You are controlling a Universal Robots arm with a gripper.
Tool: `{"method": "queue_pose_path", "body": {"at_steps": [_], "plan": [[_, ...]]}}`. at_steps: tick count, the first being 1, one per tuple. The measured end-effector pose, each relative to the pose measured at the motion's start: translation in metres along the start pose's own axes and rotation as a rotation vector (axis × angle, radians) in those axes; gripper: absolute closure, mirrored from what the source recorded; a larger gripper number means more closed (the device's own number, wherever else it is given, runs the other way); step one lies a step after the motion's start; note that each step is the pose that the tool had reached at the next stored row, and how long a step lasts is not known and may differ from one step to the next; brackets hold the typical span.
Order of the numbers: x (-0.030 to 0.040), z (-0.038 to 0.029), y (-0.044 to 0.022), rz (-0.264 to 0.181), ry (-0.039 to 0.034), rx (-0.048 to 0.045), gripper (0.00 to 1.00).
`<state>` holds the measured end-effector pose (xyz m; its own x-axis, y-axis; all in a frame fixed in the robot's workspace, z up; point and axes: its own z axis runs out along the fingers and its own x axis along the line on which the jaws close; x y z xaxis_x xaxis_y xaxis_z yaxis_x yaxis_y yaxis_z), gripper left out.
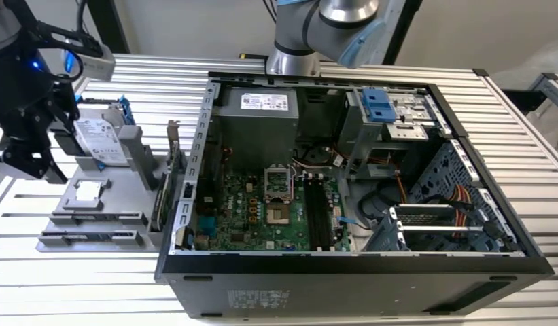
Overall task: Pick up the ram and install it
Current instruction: 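Pick up the ram and move it above insertion slot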
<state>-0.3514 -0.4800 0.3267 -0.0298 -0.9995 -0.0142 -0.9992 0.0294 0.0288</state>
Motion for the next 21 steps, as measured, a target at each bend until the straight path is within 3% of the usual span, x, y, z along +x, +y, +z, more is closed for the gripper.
{"method": "queue_pose_path", "body": {"at_steps": [14, 21], "plan": [[0.0006, 0.004, 0.0006, -0.021, 0.0008, 0.0004, 0.0], [0.004, 0.0091, 0.0019, -0.016, 0.0005, 0.0088, 0.0]]}}
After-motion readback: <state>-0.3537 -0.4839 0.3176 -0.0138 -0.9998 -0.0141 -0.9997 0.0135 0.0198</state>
